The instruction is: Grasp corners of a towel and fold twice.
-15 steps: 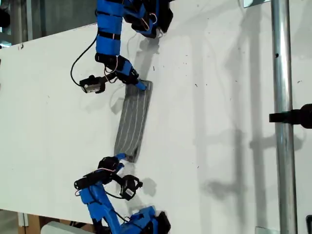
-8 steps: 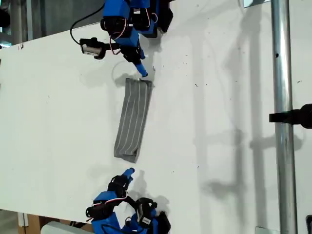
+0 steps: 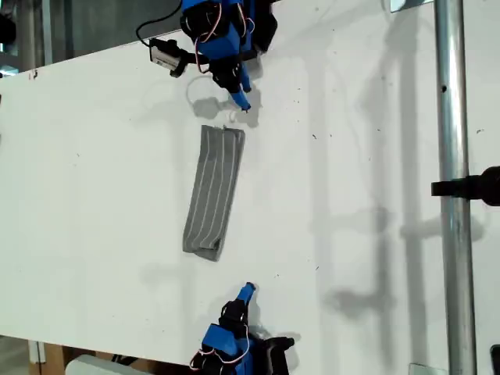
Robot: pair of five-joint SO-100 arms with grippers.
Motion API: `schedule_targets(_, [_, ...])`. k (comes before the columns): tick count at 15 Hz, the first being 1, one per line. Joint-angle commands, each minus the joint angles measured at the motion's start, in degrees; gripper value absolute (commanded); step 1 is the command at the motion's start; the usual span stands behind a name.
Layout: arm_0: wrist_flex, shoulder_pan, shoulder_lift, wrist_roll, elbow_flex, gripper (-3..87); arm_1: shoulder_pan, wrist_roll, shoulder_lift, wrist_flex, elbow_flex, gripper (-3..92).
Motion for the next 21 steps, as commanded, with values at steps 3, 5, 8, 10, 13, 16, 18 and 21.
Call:
schedule_targets(3, [1.67,-1.49,3.34,2.02,1.85,-2.8,8.61,-5.71,6.42,-1.32,1.85,27.4])
schedule_targets(5, [1.32,-2.20,3.34,2.46,1.85,-2.8,15.91,-14.85,-2.55,-3.08,-4.83,33.9])
schedule_targets(8, [1.14,-2.55,3.34,2.99,1.85,-2.8,21.01,-21.18,-28.92,-14.94,-13.18,39.4])
schedule_targets(10, [1.32,-1.76,3.34,2.02,1.85,-2.8,23.29,-19.34,-37.79,-21.18,-12.48,40.1])
schedule_targets(13, [1.41,-0.88,3.34,1.58,1.85,-2.8,23.73,-13.71,-50.71,-30.41,-11.95,40.5])
schedule_targets(16, [1.41,-0.44,3.34,1.14,1.85,-2.8,23.82,-12.74,-62.93,-39.90,-16.79,40.1])
schedule_targets(18, [1.49,0.44,3.34,0.62,1.85,-2.8,23.29,-11.69,-66.36,-49.75,-16.70,38.0])
schedule_targets(21, [1.76,1.85,3.34,-0.18,1.85,-2.8,21.97,-9.05,-73.65,-66.53,-17.31,35.9])
